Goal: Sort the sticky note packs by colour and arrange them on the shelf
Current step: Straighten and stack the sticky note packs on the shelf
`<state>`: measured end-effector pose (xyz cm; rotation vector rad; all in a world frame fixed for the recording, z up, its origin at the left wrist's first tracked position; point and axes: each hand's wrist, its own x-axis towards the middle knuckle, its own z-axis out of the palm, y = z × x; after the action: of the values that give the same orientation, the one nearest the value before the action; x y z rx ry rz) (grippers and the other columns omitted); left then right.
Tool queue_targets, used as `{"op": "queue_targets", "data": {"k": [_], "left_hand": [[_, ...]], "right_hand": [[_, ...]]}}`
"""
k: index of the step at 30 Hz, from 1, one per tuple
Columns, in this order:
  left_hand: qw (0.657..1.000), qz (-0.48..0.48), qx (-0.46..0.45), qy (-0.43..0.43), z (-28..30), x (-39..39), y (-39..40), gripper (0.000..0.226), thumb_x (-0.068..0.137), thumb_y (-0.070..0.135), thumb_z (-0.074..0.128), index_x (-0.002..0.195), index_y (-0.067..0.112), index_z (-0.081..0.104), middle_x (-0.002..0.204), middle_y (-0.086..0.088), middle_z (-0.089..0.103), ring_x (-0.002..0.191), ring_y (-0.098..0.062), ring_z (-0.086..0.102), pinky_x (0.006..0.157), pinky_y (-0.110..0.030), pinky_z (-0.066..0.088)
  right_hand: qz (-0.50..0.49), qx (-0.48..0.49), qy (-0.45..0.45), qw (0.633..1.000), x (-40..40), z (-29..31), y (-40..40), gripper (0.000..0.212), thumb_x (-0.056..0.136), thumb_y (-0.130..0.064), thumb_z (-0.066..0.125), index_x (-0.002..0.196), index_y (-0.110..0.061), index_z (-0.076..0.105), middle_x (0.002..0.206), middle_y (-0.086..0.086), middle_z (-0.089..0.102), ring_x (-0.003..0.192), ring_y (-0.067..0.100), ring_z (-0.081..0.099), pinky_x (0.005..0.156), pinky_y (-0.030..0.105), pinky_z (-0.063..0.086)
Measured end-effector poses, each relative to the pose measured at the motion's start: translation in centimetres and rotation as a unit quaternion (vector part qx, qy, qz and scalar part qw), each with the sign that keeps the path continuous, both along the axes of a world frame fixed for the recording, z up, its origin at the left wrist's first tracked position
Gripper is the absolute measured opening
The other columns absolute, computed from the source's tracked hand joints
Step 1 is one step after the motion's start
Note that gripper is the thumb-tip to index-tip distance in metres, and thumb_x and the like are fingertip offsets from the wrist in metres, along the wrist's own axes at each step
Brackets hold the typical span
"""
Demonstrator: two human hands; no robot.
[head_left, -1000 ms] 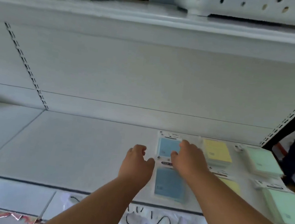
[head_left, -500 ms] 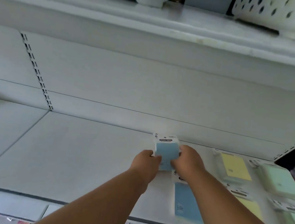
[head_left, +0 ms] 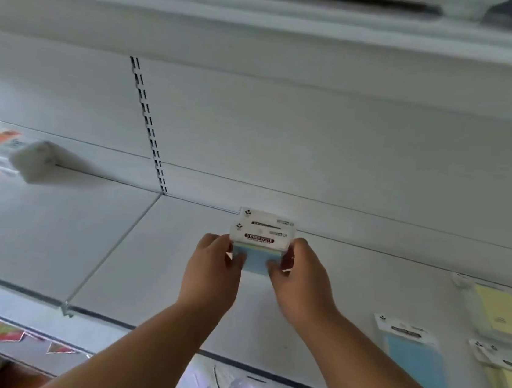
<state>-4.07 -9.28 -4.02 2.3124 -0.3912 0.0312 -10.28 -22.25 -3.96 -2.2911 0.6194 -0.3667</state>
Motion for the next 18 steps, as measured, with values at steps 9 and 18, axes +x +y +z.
{"op": "queue_targets", "data": {"k": [9,18], "left_hand": [[0.995,-0.089,0.046,0.019,-2.8,4.3,4.1,0.011,0.094,0.023,0.053,0.091,0.016,0.061,0.090,0.006,0.046,0.077,-0.016,0.051,0.064,-0.024,0.035],[0.990,-0.141,0.026,-0.011,-3.1,4.9,4.4,0.016,0.095,0.018,0.051,0.087,0.010,0.063,0.092,0.003,0.047,0.081,-0.023,0.057,0.066,-0.024,0.035]], "right_hand": [[-0.108,-0.058,0.015,0.992,2.9,-2.8,4.7,0.018,0.086,-0.024,0.065,0.080,-0.013,0.053,0.082,0.002,0.058,0.074,0.022,0.055,0.064,0.029,0.038],[-0.156,-0.091,0.015,0.984,2.9,-3.1,6.1,0.015,0.086,-0.013,0.065,0.076,-0.004,0.059,0.086,0.012,0.059,0.079,0.030,0.059,0.067,0.028,0.038]]}}
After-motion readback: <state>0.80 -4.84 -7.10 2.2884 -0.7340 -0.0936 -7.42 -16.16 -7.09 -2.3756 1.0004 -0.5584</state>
